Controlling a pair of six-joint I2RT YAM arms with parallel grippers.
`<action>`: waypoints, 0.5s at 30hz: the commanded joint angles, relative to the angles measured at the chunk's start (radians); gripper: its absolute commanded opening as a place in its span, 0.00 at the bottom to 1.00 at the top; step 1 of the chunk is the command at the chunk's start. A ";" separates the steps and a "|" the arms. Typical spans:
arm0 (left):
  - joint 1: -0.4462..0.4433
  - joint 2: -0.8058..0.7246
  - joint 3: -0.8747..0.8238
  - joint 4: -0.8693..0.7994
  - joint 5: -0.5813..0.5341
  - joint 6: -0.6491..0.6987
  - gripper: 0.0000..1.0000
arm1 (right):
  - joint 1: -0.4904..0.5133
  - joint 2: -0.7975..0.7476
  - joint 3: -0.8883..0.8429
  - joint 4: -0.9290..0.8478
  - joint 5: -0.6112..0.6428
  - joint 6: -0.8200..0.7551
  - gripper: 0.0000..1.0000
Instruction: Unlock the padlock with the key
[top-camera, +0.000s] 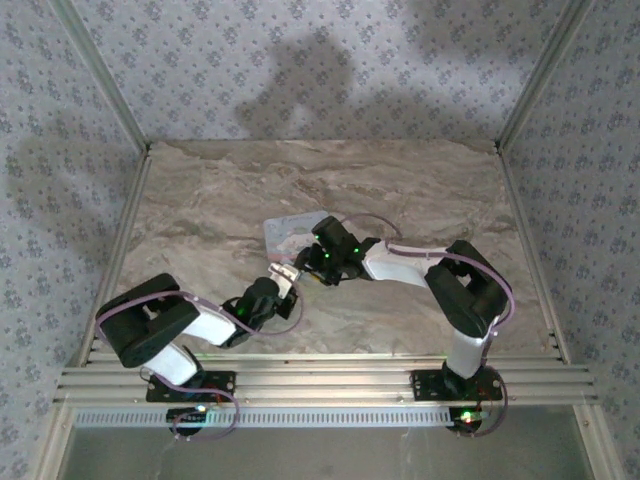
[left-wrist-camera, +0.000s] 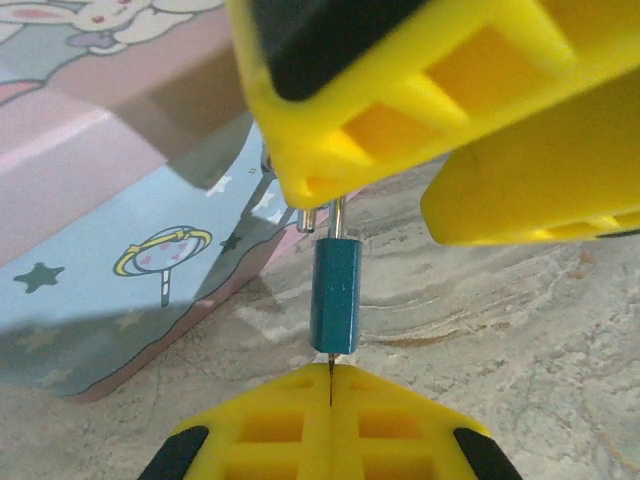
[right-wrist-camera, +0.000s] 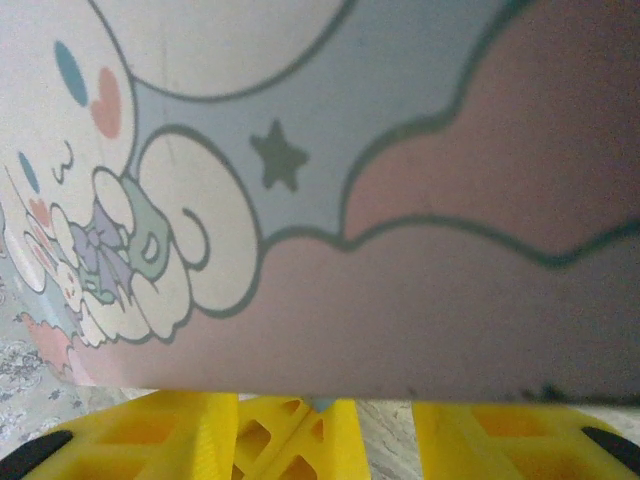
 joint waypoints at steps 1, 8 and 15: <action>0.020 -0.032 -0.018 0.037 0.047 -0.047 0.00 | 0.007 -0.041 0.001 -0.004 0.005 -0.007 0.49; 0.037 -0.078 -0.024 0.018 0.072 -0.055 0.00 | 0.018 -0.073 -0.016 0.010 0.039 -0.017 0.51; 0.046 -0.178 -0.035 -0.044 0.082 -0.050 0.00 | 0.024 -0.083 -0.018 -0.004 0.063 -0.043 0.52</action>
